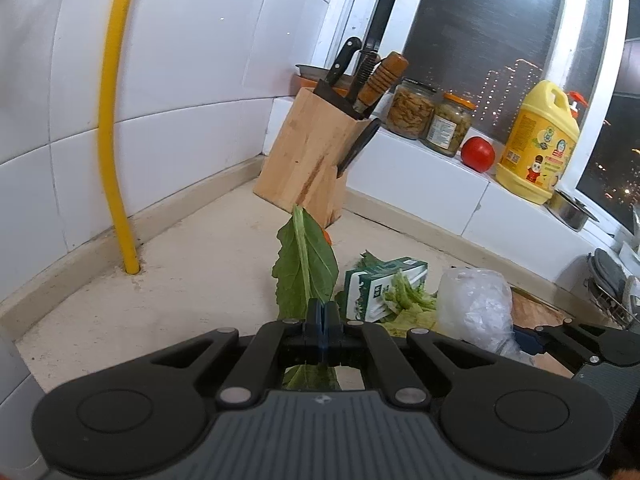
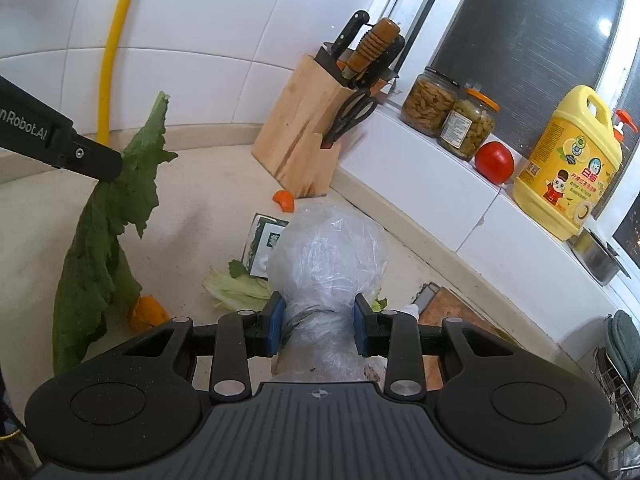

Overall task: Collect trash
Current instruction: 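Lift green leaf with left tool while right tool lifts plastic bag, then carry green leaf in left tool while right tool carries bag to bin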

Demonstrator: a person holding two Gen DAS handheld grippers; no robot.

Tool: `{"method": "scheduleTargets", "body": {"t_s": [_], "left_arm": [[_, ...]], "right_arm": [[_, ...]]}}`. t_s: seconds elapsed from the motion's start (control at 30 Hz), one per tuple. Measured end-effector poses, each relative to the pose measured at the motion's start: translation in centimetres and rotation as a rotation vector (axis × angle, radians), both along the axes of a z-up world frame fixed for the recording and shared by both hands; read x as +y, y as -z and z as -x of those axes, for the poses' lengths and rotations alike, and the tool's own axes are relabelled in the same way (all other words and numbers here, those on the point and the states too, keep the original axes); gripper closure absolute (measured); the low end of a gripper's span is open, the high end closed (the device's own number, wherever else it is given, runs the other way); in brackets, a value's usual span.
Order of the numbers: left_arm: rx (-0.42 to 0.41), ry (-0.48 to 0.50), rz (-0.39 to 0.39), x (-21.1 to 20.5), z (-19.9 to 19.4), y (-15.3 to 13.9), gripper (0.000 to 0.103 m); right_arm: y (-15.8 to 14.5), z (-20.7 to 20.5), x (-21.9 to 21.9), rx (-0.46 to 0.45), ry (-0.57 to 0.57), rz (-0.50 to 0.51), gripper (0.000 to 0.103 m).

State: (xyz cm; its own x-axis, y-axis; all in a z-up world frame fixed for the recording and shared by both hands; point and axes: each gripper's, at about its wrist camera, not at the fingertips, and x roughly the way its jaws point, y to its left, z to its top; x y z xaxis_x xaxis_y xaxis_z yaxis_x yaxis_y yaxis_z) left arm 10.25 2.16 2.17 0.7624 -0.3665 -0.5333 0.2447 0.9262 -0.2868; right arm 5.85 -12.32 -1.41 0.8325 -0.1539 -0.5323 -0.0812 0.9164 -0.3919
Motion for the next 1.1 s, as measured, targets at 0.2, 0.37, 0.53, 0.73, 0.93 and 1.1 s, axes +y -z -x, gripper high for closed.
{"method": "scheduleTargets", "body": {"t_s": [0.2, 0.37, 0.53, 0.73, 0.93, 1.1], "left_arm": [[-0.013, 0.005, 0.009, -0.2, 0.6, -0.5, 0.103], [-0.026, -0.003, 0.022, 0.2, 1.3, -1.0, 0.103], [-0.042, -0.035, 0.032, 1.4, 2.4, -1.5, 0.103], [-0.063, -0.102, 0.042, 3.6, 4.3, -2.2, 0.103], [-0.082, -0.182, 0.046, 6.3, 6.6, -2.6, 0.103], [-0.089, -0.268, 0.043, 9.0, 9.0, -2.7, 0.103]], "right_arm": [[-0.2, 0.4, -0.3, -0.008, 0.007, -0.003, 0.061], [-0.7, 0.7, 0.1, -0.024, -0.009, -0.001, 0.061], [-1.2, 0.7, 1.2, -0.039, -0.038, -0.007, 0.061], [-1.8, 0.9, 3.6, -0.055, -0.112, -0.008, 0.061], [-2.2, 1.5, 6.5, -0.062, -0.206, -0.008, 0.061], [-2.4, 2.2, 9.1, -0.06, -0.291, -0.016, 0.061]]}}
